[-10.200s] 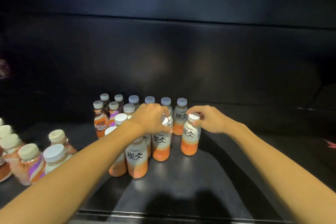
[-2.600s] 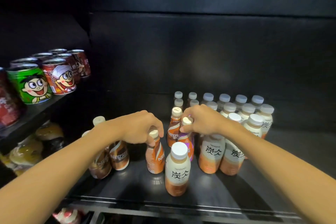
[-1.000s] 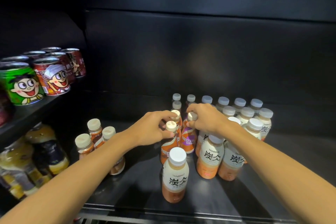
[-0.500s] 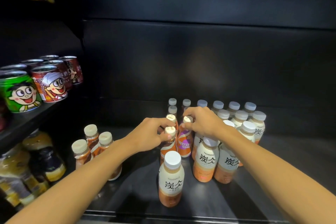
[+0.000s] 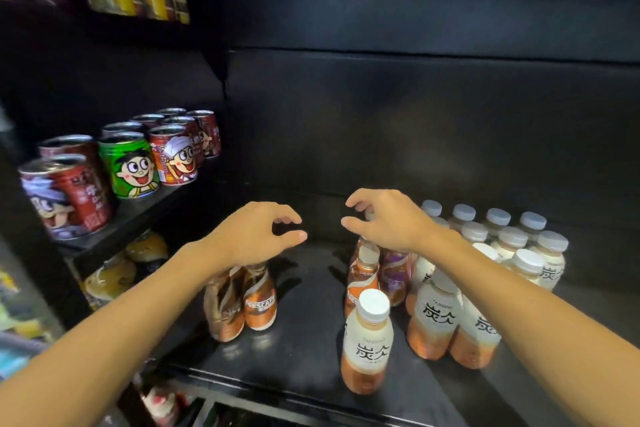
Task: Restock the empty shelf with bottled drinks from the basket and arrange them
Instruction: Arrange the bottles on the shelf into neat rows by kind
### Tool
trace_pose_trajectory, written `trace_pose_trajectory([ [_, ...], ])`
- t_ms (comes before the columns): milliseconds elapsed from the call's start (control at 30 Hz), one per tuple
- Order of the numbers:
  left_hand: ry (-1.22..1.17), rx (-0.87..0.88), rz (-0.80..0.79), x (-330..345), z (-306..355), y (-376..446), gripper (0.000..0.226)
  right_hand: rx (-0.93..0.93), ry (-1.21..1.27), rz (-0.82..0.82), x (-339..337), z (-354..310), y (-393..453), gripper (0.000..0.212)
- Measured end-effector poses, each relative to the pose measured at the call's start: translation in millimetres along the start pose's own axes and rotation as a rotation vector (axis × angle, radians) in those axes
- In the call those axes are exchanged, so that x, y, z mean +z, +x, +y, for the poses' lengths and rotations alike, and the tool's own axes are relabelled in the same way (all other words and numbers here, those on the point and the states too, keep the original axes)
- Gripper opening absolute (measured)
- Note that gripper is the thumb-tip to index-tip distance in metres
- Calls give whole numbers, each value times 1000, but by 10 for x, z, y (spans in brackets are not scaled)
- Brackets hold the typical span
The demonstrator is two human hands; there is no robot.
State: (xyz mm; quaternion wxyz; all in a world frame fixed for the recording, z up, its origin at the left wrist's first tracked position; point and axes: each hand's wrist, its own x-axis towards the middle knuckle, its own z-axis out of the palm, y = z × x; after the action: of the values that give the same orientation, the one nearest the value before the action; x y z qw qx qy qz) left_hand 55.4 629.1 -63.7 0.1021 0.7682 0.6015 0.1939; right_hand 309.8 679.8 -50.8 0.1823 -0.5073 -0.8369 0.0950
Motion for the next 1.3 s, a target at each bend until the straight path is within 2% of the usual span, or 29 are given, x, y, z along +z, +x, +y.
trace_pose_trajectory([
  [200,137,-177,-15,-232,-419,-354,53,-131,-9,-140,183,-439,165,50],
  [333,167,-241,15,-256,-608,-559,51,-207,-14,-255,383,-734,292,55],
  [467,84,-281,-24,-246,-686,-698,48,-281,5,-349,580,-993,336,62],
  [567,-2,-277,-40,-190,-726,-770,42,-325,44,-381,722,-1077,354,51],
  [667,-64,-270,-20,-135,-728,-796,39,-350,67,-386,819,-1077,363,33],
  [767,-110,-267,10,-98,-691,-803,36,-357,70,-362,852,-1054,357,26],
  [1033,-123,-230,33,69,-514,-706,29,-258,45,-319,704,-770,203,29],
  [1300,-149,-136,-28,314,-183,-487,27,-151,36,-213,345,-334,-83,20],
])
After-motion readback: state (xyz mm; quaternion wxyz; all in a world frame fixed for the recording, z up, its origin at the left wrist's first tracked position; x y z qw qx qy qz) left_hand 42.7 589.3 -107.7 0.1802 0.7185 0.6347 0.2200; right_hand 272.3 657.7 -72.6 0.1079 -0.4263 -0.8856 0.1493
